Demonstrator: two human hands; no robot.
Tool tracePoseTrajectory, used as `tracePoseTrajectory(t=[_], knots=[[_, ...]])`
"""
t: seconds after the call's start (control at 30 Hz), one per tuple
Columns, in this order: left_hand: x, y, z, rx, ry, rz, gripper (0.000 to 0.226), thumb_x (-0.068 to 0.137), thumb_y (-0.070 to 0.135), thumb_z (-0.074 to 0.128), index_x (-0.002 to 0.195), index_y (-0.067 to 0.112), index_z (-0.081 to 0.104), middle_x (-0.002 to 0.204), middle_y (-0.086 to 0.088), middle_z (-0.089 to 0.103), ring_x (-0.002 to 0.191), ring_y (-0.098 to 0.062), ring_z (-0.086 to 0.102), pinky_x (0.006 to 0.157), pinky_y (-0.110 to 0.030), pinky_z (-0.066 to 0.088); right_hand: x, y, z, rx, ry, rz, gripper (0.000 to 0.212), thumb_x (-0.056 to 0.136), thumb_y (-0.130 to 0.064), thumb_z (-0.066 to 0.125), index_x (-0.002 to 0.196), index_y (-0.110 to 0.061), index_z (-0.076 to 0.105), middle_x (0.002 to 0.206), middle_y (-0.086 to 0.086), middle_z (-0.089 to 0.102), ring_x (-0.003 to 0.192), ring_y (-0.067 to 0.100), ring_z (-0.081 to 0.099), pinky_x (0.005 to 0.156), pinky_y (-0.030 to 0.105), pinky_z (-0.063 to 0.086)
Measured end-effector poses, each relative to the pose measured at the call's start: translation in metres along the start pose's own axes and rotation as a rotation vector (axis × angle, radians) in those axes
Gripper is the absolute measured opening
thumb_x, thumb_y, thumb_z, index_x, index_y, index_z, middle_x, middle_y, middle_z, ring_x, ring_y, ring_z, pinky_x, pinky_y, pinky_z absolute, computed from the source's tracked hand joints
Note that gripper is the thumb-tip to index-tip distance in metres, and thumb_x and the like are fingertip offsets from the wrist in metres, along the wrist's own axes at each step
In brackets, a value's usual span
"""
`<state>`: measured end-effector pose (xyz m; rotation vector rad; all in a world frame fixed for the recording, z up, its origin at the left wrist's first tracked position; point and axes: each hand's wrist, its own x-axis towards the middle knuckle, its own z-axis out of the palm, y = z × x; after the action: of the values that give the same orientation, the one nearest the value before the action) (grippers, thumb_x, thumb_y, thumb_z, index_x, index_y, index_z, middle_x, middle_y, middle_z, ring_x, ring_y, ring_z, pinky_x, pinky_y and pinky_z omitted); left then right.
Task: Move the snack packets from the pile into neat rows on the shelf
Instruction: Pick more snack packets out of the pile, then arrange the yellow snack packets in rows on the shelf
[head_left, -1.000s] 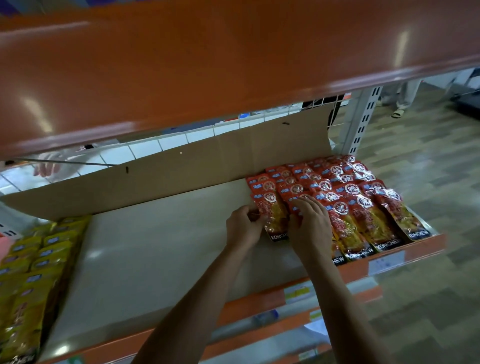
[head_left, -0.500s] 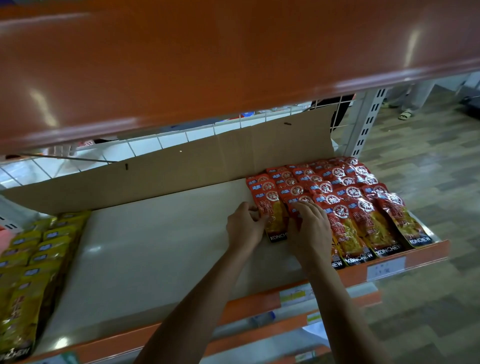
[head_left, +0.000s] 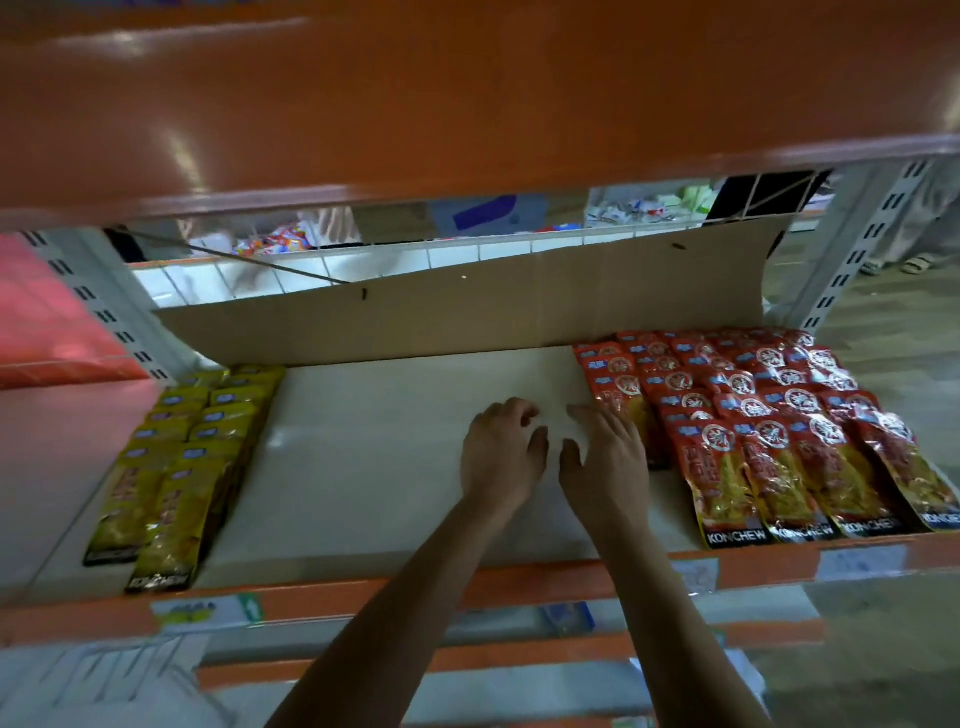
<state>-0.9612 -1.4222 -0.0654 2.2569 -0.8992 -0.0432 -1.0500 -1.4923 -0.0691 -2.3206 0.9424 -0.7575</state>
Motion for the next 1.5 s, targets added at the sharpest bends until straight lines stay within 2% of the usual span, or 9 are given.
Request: tracePoseTrajectory(t=[0.23, 0.4, 0.6, 0.73, 0.83, 0.9, 1.0, 1.17, 1.5], knots=[[-0.034, -0.073, -0.074, 0.066, 0.106, -0.046, 0.031, 0.093, 0.028, 0.058, 0.12, 0.015, 0.061, 0.116, -0.003, 0.065, 0.108, -0.02, 0.056, 0.089, -0.029, 0.046, -0.039, -0.084, 0.052, 0.027, -0.111, -0.15, 0.041, 0.085, -0.004, 0.061, 0.126, -0.008, 0.06, 0.13, 0.008, 0.06, 0.126, 0.026, 0.048, 0.107, 0.035, 0.035], [-0.073, -0.143, -0.144, 0.111, 0.188, -0.088, 0.03, 0.091, 0.026, 0.059, 0.117, 0.012, 0.064, 0.114, -0.007, 0.066, 0.109, -0.026, 0.057, 0.089, -0.036, 0.048, -0.083, -0.158, 0.099, 0.072, -0.154, -0.249, 0.041, 0.078, 0.002, 0.064, 0.119, -0.004, 0.064, 0.121, 0.013, 0.064, 0.118, 0.031, 0.054, 0.1, 0.037, 0.041], [-0.125, -0.227, -0.23, 0.177, 0.36, -0.08, 0.025, 0.073, 0.021, 0.055, 0.092, 0.014, 0.069, 0.086, -0.01, 0.068, 0.082, -0.028, 0.06, 0.065, -0.034, 0.049, -0.139, -0.249, 0.163, 0.129, -0.195, -0.366, 0.036, 0.07, -0.015, 0.05, 0.099, -0.007, 0.07, 0.097, 0.014, 0.07, 0.091, 0.036, 0.064, 0.083, 0.04, 0.052], [-0.158, -0.28, -0.279, 0.219, 0.401, -0.163, 0.037, 0.08, 0.029, 0.048, 0.104, 0.011, 0.069, 0.1, -0.011, 0.07, 0.091, -0.036, 0.063, 0.08, -0.039, 0.053, -0.175, -0.303, 0.202, 0.17, -0.293, -0.386, 0.047, 0.073, -0.026, 0.04, 0.11, -0.013, 0.067, 0.111, 0.008, 0.067, 0.104, 0.033, 0.059, 0.091, 0.042, 0.048], [-0.178, -0.311, -0.31, 0.252, 0.446, -0.242, 0.034, 0.083, 0.024, 0.06, 0.111, 0.007, 0.067, 0.109, -0.013, 0.068, 0.102, -0.036, 0.06, 0.088, -0.04, 0.05, -0.193, -0.341, 0.222, 0.145, -0.332, -0.464, 0.033, 0.074, -0.015, 0.051, 0.103, -0.009, 0.066, 0.105, 0.01, 0.066, 0.099, 0.034, 0.058, 0.085, 0.037, 0.045], [-0.189, -0.33, -0.328, 0.258, 0.479, -0.304, 0.035, 0.087, 0.023, 0.064, 0.118, 0.008, 0.064, 0.116, -0.012, 0.066, 0.11, -0.034, 0.055, 0.092, -0.04, 0.047, -0.202, -0.361, 0.237, 0.141, -0.363, -0.494, 0.029, 0.08, -0.009, 0.06, 0.108, -0.007, 0.066, 0.11, 0.01, 0.066, 0.105, 0.032, 0.057, 0.09, 0.034, 0.042], [-0.199, -0.359, -0.352, 0.259, 0.503, -0.381, 0.038, 0.089, 0.025, 0.063, 0.124, 0.01, 0.061, 0.121, -0.012, 0.063, 0.114, -0.034, 0.052, 0.094, -0.04, 0.044, -0.213, -0.388, 0.262, 0.17, -0.417, -0.529, 0.034, 0.082, -0.006, 0.066, 0.117, -0.007, 0.064, 0.119, 0.01, 0.065, 0.114, 0.03, 0.055, 0.099, 0.034, 0.04], [-0.201, -0.411, -0.39, 0.253, 0.519, -0.508, 0.043, 0.091, 0.03, 0.059, 0.131, 0.014, 0.055, 0.129, -0.01, 0.057, 0.122, -0.033, 0.046, 0.099, -0.042, 0.04, -0.22, -0.437, 0.31, 0.175, -0.516, -0.534, 0.038, 0.09, -0.018, 0.061, 0.127, -0.014, 0.058, 0.13, 0.003, 0.059, 0.124, 0.022, 0.046, 0.103, 0.034, 0.038], [-0.159, -0.525, -0.478, 0.379, 0.49, -0.697, 0.049, 0.092, 0.037, 0.057, 0.135, 0.014, 0.048, 0.134, -0.009, 0.051, 0.123, -0.03, 0.042, 0.099, -0.037, 0.037, -0.192, -0.555, 0.419, 0.224, -0.629, -0.534, 0.041, 0.089, -0.016, 0.06, 0.129, -0.011, 0.055, 0.132, 0.007, 0.057, 0.123, 0.026, 0.046, 0.103, 0.03, 0.032]])
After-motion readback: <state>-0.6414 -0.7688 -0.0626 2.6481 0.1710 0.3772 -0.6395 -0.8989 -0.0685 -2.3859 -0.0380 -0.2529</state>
